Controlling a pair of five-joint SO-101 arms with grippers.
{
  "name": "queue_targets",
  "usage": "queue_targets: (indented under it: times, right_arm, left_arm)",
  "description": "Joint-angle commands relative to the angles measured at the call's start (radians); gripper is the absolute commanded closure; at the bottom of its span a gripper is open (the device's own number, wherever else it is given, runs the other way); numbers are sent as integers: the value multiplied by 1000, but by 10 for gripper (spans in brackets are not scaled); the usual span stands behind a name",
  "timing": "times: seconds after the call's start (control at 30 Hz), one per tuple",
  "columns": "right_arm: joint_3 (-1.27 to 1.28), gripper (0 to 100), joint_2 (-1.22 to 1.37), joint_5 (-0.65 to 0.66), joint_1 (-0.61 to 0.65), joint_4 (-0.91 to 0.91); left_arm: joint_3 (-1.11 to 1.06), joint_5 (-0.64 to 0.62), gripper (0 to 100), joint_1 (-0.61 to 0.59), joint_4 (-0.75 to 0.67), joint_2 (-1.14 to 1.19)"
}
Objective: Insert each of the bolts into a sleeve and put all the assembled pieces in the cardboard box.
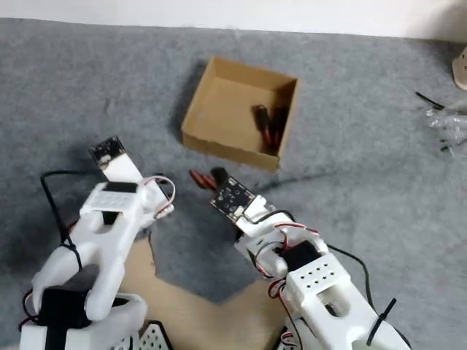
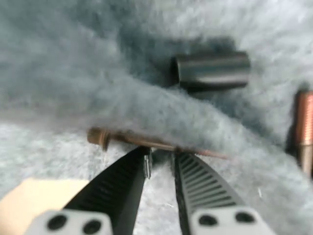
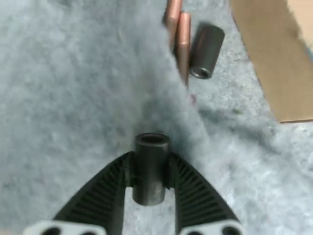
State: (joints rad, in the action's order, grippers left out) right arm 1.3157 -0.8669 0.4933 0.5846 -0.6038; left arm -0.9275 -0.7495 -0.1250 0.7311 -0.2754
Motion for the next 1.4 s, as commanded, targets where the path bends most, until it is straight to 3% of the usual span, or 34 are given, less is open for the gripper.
queue_targets:
  times: [0.0,0.17,0.8,1.17,1.37]
  right_arm:
    - [-16,994,-24,15,-10,30]
    - [-16,994,-24,15,-4,30]
    - [24,994,-24,15,18,35]
    - [24,994,-24,15,18,35]
    - [24,994,-24,15,18,35]
  left_arm:
    - [154,0,909,-97,-71,-28]
    - [159,0,912,-85,-68,-120]
    - [-346,3,912,-31,-69,-849]
    - [-599,54,910,30,-66,-923]
    - [-607,55,909,107,132,-926]
